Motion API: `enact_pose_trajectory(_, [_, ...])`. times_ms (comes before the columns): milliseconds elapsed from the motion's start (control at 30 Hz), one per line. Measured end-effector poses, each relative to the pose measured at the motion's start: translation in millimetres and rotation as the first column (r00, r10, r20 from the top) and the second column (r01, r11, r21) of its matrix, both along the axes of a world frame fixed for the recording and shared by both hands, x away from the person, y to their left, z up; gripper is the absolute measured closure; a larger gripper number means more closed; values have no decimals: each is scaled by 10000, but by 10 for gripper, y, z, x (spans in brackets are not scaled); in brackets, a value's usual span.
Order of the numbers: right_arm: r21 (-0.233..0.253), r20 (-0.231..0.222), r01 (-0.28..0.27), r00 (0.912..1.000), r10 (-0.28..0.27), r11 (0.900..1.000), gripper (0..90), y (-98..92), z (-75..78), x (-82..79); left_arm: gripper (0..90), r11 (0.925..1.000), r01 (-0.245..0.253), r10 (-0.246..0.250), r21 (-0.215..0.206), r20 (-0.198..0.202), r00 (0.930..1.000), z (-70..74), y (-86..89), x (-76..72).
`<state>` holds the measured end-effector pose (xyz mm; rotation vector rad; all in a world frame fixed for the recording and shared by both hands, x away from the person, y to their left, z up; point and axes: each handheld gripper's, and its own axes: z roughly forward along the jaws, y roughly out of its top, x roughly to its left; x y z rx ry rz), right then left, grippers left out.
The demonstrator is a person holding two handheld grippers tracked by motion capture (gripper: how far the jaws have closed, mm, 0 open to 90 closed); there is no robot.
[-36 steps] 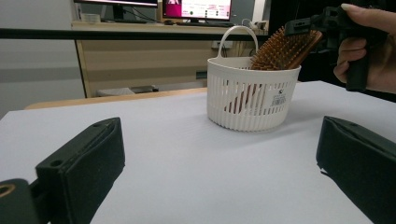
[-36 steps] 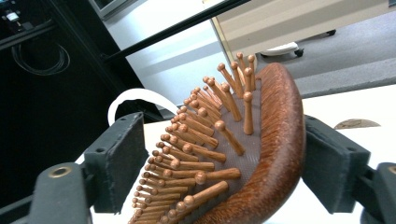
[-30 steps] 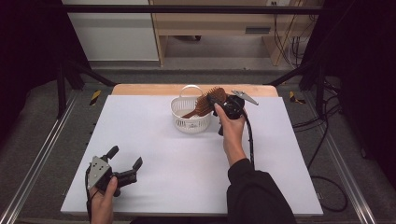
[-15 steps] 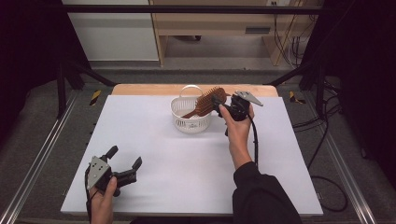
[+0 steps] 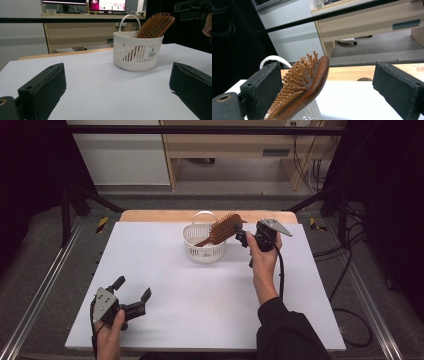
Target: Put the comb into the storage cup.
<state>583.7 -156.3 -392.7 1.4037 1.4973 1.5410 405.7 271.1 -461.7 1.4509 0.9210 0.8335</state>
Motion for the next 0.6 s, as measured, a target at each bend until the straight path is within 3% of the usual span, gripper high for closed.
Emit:
enact_pose_trajectory(500, [223, 105, -274, 9996, 271, 9994, 55, -169, 148, -96, 7, 9998, -101, 100, 198, 44, 9999, 6, 22, -3])
enact_pose_trajectory(600, [85, 105, -388, 9992, 387, 9992, 56, -176, 168, -120, 7, 9995, -143, 141, 266, 62, 9999, 7, 34, -1])
